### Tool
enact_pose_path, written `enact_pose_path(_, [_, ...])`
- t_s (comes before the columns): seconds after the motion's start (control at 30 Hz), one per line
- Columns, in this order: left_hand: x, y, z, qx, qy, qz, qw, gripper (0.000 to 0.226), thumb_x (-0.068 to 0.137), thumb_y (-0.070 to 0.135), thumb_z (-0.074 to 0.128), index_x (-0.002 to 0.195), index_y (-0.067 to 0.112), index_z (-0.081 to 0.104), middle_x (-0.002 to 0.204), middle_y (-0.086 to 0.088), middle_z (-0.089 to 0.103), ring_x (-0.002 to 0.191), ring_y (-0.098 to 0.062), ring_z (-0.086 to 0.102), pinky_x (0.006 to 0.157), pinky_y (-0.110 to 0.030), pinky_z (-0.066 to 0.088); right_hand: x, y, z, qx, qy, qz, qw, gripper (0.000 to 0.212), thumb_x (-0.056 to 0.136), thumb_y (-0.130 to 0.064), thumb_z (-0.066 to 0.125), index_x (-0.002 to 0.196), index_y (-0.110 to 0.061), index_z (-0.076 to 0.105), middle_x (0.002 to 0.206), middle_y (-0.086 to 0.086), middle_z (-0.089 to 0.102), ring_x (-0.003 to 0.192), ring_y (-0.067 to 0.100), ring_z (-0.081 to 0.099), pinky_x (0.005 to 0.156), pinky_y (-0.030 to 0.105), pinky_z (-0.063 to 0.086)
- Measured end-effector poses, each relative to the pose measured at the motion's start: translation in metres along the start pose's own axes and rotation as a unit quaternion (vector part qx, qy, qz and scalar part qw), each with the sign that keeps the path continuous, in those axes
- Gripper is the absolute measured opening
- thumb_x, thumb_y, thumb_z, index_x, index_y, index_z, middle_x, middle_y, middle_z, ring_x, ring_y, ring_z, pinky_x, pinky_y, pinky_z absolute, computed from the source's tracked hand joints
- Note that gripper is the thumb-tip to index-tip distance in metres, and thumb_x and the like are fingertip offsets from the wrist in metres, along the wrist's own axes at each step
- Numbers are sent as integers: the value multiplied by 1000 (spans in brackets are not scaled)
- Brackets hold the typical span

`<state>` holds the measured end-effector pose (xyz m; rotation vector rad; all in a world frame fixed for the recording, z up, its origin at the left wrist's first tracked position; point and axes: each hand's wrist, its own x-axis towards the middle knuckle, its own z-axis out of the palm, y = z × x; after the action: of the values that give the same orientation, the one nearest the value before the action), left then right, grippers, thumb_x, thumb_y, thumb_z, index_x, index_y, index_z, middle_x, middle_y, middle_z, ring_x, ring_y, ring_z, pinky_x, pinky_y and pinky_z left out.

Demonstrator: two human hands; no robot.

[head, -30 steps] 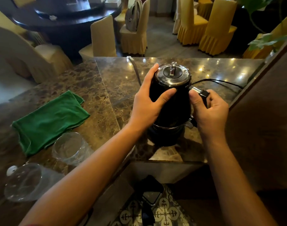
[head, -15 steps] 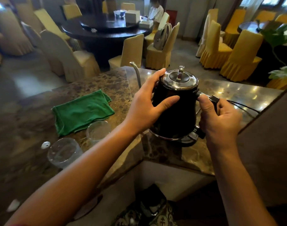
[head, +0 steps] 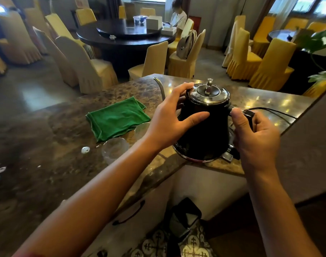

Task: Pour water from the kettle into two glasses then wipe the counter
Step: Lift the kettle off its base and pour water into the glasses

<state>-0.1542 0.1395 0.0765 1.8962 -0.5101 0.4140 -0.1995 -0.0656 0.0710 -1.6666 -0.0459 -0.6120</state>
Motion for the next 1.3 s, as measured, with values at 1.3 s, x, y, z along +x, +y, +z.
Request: enact_pose_path(1.3, [-17, -101, -58, 410, -186, -187, 873, 88, 66, 59, 88, 131, 8, 59, 119, -6, 67, 113, -26, 61, 97, -41, 50, 4, 50, -23, -14, -88, 95, 991, 89, 78, -77, 77, 78, 5, 42, 68, 24, 36, 63, 32, 35, 50, 58, 35])
